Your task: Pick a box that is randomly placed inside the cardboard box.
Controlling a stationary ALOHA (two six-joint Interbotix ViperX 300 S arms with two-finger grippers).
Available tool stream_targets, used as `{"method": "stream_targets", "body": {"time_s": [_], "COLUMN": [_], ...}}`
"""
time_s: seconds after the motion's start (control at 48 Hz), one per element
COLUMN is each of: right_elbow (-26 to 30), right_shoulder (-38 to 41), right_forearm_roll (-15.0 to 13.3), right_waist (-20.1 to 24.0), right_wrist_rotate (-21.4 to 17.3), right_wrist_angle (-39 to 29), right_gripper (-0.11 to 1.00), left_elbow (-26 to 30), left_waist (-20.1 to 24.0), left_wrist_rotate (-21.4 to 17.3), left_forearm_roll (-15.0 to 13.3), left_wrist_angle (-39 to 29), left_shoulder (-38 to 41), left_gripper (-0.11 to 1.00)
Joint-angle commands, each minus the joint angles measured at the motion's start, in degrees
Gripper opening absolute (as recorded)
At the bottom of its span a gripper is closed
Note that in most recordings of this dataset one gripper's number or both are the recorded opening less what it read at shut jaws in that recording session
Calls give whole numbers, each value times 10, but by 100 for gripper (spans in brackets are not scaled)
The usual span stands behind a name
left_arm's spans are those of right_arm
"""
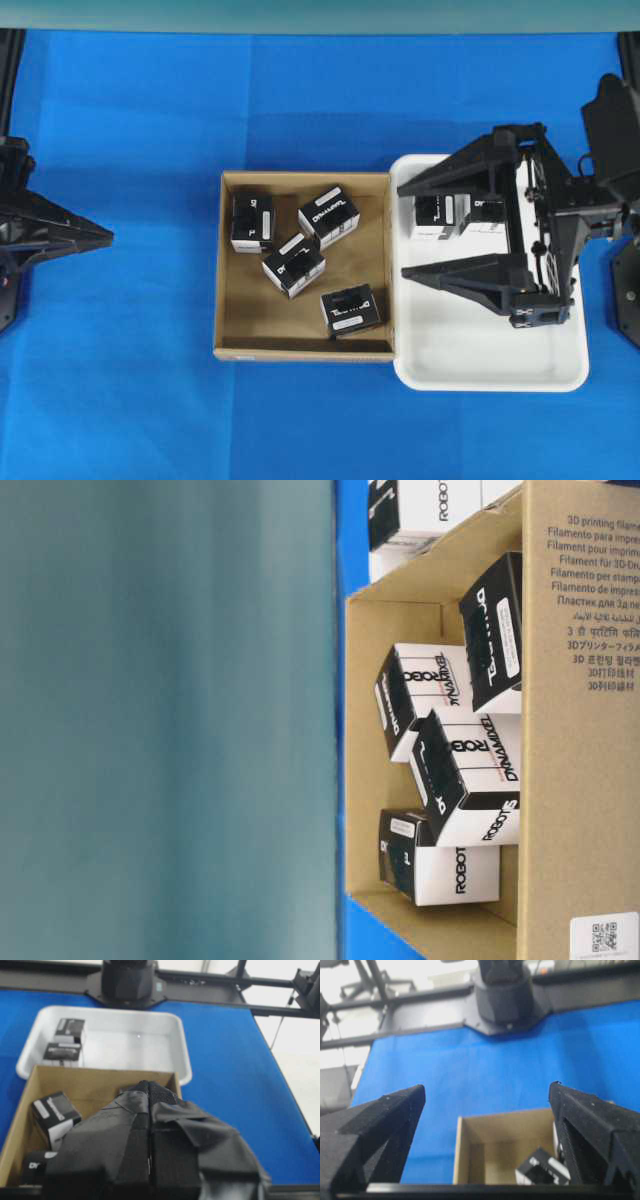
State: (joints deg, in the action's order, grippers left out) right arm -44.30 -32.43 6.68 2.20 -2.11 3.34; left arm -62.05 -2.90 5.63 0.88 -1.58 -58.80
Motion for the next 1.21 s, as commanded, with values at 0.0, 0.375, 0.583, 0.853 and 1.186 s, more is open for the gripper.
{"method": "stream_targets", "body": {"time_s": [0.0,0.375,0.583,0.853,1.186], "right_elbow": [-1,5,5,4,-5], "right_shoulder": [3,35,37,33,23], "right_forearm_roll": [-5,-7,-7,-8,-8], "right_waist": [-3,-2,-2,-2,5], "right_wrist_rotate": [0,2,-1,3,3], "right_wrist_angle": [19,24,25,24,25], "right_gripper": [99,99,99,99,99], "left_elbow": [17,21,24,25,29], "left_waist": [-1,0,-2,-8,-9], "left_wrist_rotate": [1,2,4,2,3], "left_forearm_roll": [1,1,0,0,1], "left_wrist_angle": [8,-47,-90,-90,-80], "left_shoulder": [0,-39,-47,-53,-60], "left_gripper": [-7,-7,-7,-7,-7]}}
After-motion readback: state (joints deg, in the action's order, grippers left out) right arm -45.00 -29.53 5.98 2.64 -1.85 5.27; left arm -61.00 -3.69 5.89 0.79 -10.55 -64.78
